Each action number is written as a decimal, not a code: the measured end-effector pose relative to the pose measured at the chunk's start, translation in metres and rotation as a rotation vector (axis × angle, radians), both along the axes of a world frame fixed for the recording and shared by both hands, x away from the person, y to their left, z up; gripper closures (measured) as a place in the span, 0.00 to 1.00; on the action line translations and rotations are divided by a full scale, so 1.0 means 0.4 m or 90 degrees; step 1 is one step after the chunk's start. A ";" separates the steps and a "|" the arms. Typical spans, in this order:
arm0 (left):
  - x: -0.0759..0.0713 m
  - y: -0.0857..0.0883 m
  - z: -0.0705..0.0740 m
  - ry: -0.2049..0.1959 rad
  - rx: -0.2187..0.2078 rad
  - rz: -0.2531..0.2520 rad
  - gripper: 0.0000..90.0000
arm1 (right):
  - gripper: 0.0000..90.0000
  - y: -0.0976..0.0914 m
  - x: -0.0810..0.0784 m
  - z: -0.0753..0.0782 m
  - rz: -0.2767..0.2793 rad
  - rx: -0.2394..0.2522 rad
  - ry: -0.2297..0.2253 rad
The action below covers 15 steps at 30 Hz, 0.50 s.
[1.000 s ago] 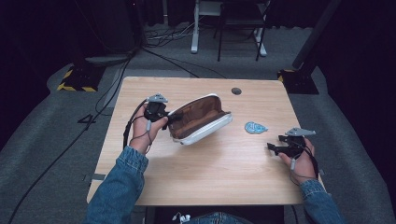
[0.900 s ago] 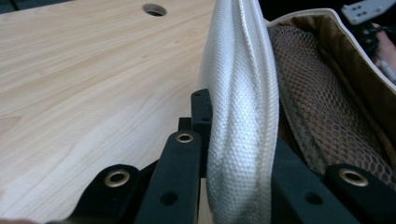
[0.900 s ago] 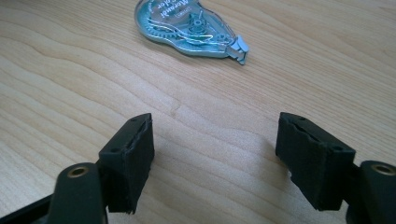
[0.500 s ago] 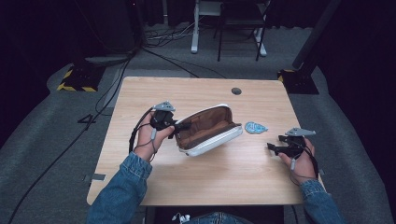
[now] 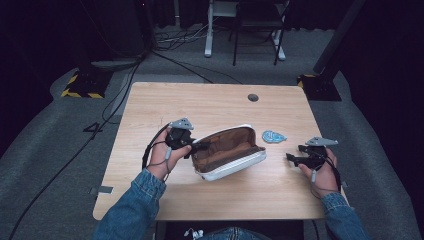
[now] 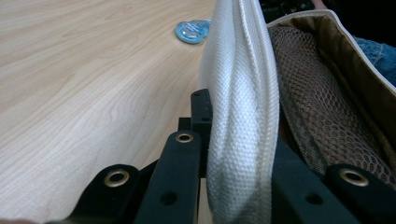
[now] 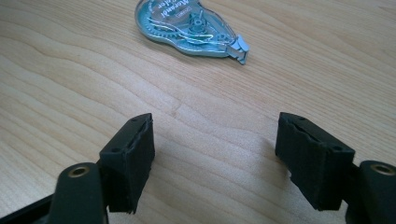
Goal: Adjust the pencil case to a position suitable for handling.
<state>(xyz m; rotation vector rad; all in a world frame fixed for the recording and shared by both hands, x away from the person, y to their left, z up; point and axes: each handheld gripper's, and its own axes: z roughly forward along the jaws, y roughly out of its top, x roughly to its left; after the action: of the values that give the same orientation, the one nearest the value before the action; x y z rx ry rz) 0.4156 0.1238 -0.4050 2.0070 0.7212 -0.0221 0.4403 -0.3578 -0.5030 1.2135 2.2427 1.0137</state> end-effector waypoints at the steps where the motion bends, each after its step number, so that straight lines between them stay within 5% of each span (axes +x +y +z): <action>1: -0.002 -0.001 -0.002 0.002 0.000 -0.001 0.96 | 0.32 0.000 0.000 0.000 0.000 0.000 0.000; 15: -0.030 -0.041 -0.050 0.017 0.005 -0.036 0.96 | 0.32 0.001 -0.002 0.000 -0.001 0.001 -0.001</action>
<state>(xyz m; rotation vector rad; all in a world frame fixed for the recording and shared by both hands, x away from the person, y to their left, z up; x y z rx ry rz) 0.4038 0.1074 -0.4249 2.0373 0.6815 -0.0791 0.4393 -0.3575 -0.5031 1.2156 2.2395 1.0157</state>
